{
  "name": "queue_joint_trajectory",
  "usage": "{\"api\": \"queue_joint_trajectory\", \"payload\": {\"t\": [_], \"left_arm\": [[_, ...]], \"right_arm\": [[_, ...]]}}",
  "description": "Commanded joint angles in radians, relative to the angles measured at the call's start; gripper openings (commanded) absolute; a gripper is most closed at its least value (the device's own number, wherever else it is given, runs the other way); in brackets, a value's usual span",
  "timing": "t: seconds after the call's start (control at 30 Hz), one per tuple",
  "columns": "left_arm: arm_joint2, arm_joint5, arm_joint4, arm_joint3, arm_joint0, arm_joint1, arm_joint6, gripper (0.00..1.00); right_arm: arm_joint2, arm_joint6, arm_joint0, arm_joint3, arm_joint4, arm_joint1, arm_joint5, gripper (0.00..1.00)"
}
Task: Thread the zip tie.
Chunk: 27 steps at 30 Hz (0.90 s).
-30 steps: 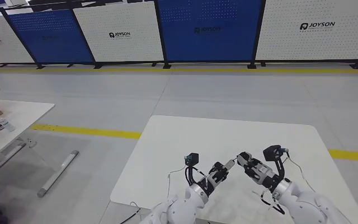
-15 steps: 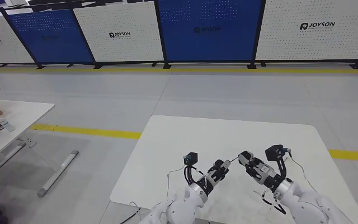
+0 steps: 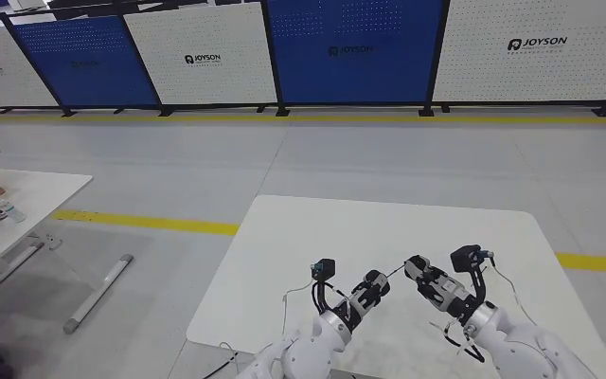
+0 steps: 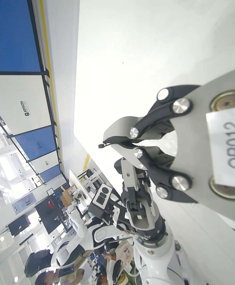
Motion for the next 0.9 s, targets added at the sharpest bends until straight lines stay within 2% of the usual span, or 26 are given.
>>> {"api": "queue_joint_trajectory", "payload": {"t": [0.0,0.03,0.1,0.2,0.23,0.27,0.73,0.77,0.8,0.87], "left_arm": [[0.0,0.0,0.001,-0.001,0.002,0.0,0.002,0.38],[0.0,-0.001,0.002,-0.002,0.002,0.0,0.003,0.38],[-0.001,0.0,0.005,-0.002,0.003,0.0,0.003,0.32],[-0.001,0.0,0.006,-0.002,0.004,0.0,0.002,0.17],[-0.001,-0.001,0.006,-0.002,0.004,0.0,0.002,0.04],[-0.001,-0.001,0.006,-0.001,0.004,0.0,0.001,0.01],[-0.001,-0.007,0.006,0.003,0.002,-0.001,-0.006,0.0],[-0.001,-0.008,0.006,0.002,0.002,-0.001,-0.006,0.0],[-0.001,-0.009,0.0,0.001,0.003,-0.001,-0.007,0.0],[-0.005,-0.013,-0.023,-0.003,0.005,-0.002,-0.01,0.0]], "right_arm": [[0.001,-0.002,-0.001,0.0,0.0,0.0,0.0,0.0],[0.001,-0.003,-0.001,0.001,0.0,0.0,0.0,0.0],[0.001,-0.003,-0.002,0.001,0.0,0.001,0.0,0.0],[0.001,-0.003,-0.003,0.001,0.001,0.001,0.0,0.0],[0.001,-0.003,-0.004,0.001,0.0,0.001,0.0,0.0],[0.0,-0.004,-0.005,0.0,0.0,0.001,0.0,0.0],[-0.003,0.008,-0.005,-0.007,-0.001,0.005,0.0,0.0],[-0.004,0.011,-0.005,-0.008,0.0,0.006,0.0,0.27],[-0.004,0.012,-0.004,-0.008,0.001,0.006,0.0,1.0],[-0.006,0.013,-0.004,-0.011,0.006,0.007,0.0,1.0]]}}
